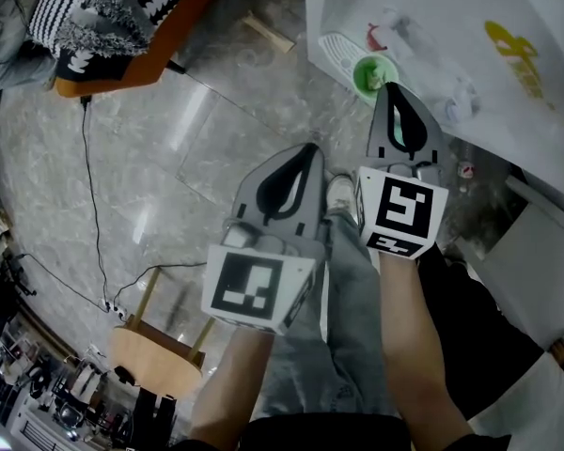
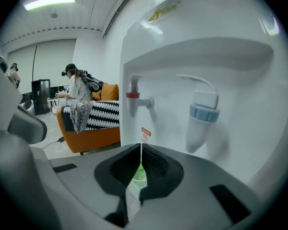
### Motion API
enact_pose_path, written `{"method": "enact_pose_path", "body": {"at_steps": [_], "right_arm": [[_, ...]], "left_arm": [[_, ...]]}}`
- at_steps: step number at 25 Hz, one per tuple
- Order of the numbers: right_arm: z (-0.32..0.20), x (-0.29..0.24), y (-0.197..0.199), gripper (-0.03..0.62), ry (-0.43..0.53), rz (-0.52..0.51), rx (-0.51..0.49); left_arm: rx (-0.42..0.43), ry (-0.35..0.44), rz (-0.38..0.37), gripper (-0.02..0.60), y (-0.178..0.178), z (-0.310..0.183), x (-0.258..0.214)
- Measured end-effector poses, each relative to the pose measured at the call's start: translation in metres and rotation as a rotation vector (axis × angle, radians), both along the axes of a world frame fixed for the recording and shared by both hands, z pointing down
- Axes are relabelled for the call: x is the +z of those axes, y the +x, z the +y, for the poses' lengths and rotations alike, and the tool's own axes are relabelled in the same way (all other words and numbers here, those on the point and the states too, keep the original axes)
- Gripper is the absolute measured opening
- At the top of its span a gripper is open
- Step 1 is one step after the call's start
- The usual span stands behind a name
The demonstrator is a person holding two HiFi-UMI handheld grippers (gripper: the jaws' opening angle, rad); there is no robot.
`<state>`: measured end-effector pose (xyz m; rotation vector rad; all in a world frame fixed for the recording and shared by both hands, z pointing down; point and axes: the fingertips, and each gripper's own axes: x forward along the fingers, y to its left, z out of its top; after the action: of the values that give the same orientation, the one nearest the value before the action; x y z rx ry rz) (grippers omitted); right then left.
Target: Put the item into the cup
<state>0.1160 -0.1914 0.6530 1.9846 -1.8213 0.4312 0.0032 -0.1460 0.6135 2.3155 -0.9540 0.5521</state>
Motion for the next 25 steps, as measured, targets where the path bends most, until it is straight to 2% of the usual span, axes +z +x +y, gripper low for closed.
{"method": "enact_pose_path", "body": {"at_steps": [5,10,17,25], "right_arm": [[0.01,-0.021,-0.013,0.017,0.017,0.002,-0.06],[0.023,-0.057,-0.019,0.017,0.042,0.002,-0.103],[0.037,-0.126,-0.042,0.017,0.089,0.008,-0.231],[0.058,-0.224,-0.054,0.017,0.167,-0.014,-0.321]], "left_arm": [[0.036,0.017,-0.021,0.014,-0.008,0.01,-0.009],[0.036,0.047,-0.005,0.014,-0.015,0.016,-0.037],[-0.02,0.07,0.005,0.014,-0.017,0.028,-0.093],[-0.067,0.117,0.08,0.014,-0.002,0.047,-0.167]]}}
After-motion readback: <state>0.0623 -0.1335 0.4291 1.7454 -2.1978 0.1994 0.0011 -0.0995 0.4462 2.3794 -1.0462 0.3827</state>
